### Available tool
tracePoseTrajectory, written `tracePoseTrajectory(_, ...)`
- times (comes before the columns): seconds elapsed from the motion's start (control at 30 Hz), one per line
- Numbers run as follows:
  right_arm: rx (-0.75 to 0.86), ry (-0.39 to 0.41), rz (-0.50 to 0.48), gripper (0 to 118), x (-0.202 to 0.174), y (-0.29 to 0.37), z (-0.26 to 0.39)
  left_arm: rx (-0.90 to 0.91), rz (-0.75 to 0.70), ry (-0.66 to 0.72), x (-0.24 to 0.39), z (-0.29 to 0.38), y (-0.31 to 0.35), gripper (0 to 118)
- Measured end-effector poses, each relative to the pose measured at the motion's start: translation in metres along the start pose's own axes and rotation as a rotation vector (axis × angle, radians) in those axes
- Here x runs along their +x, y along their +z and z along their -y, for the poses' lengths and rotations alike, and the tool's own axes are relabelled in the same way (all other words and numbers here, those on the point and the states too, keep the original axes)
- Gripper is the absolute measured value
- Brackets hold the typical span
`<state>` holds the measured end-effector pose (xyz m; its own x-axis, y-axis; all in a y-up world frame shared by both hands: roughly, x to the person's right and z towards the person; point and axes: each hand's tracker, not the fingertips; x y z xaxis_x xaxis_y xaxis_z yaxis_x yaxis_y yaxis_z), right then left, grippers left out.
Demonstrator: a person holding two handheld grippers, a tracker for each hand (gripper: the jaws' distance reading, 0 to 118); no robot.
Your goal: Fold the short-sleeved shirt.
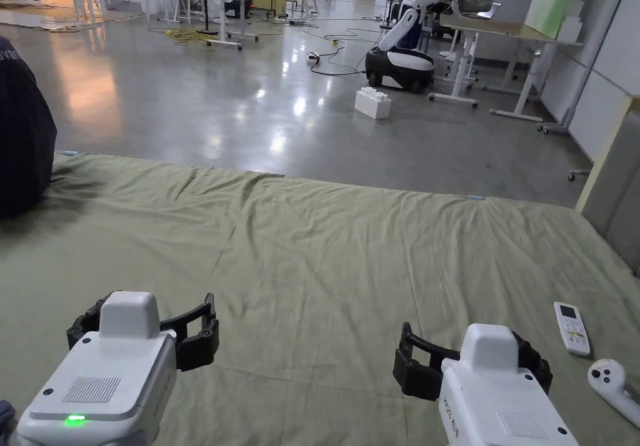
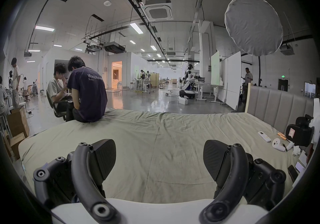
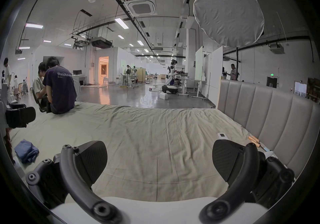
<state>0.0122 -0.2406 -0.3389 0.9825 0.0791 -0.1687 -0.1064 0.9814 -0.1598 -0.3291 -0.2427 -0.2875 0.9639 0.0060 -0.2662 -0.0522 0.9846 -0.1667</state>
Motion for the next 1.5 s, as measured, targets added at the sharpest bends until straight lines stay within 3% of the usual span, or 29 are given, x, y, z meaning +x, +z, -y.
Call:
tracePoseTrajectory(0.27,-0.041,0.02,0.105,118,-0.007,-0.005,-0.003,0.009,-0.015,0.022,-0.005,0.002,-0.001,103)
tracePoseTrajectory(0.47,-0.094,-0.081,0.075,118,-0.003,-0.006,-0.005,-0.002,-0.003,0.044,-0.004,-0.002,0.0,104)
tracePoseTrajectory(0.6,-0.101,-0.072,0.112,118,-0.007,-0.006,-0.012,-0.095,0.024,-0.005,-0.003,-0.003,-0.005,104)
tracePoseTrajectory(1.5,-0.183,-0.109,0.124,118,-0.011,-0.007,-0.02,-0.051,0.036,0.039,-0.005,-0.008,-0.002,105)
